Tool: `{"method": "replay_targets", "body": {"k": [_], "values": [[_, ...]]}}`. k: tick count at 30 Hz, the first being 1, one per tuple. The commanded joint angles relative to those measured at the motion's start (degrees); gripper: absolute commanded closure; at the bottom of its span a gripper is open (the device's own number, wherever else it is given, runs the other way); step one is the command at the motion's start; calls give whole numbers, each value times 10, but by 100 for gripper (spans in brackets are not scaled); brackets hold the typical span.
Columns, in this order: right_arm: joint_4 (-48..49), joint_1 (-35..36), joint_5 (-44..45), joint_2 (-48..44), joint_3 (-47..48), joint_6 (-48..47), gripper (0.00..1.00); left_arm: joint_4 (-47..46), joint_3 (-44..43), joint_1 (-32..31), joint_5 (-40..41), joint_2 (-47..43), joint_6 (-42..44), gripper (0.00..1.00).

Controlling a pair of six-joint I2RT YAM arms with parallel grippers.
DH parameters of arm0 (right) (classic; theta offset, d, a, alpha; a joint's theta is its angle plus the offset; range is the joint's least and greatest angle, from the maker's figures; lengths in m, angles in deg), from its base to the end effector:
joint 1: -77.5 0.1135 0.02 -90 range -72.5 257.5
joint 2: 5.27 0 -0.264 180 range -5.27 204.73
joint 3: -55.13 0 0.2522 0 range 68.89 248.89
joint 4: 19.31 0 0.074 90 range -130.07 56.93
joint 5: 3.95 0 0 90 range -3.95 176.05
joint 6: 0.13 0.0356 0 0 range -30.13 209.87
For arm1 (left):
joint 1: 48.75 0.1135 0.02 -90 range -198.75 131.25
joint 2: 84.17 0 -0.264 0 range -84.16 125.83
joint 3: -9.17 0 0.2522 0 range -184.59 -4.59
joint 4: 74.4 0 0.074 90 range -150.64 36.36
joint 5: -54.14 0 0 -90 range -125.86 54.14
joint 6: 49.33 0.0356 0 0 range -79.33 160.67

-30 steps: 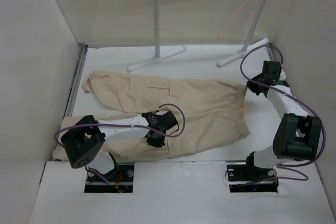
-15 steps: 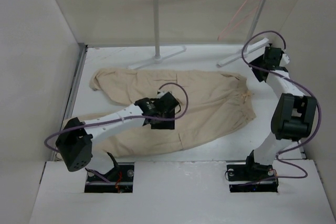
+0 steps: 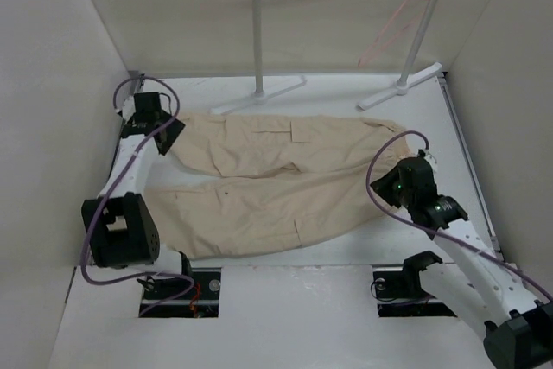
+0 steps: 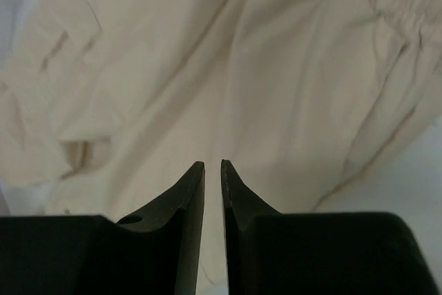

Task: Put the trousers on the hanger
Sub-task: Flatten out the trousers at the center of the board.

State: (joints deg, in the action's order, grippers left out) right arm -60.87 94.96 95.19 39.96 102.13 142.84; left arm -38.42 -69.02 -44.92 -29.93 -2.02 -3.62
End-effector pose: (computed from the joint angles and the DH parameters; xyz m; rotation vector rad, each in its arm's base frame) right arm 0.1639 0.0456 0.2389 0.7825 2.1616 0.4707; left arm 0.3185 0.0250 0.2874 -0.9781 2.0556 -0.2568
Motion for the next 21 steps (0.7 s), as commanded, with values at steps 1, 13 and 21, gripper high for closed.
{"method": "replay_targets", "body": {"k": [1,13,21], "values": [[-59,34,-3,-42,-17,17,74,-66,-32,72,-48,64,-20,52],[-25,59,-47,48,3,-27,63,-103,-106,161,-69,250,-69,59],[-4,53,-61,100,30,-43,53,-77,-199,152,-68,347,-63,72]]}}
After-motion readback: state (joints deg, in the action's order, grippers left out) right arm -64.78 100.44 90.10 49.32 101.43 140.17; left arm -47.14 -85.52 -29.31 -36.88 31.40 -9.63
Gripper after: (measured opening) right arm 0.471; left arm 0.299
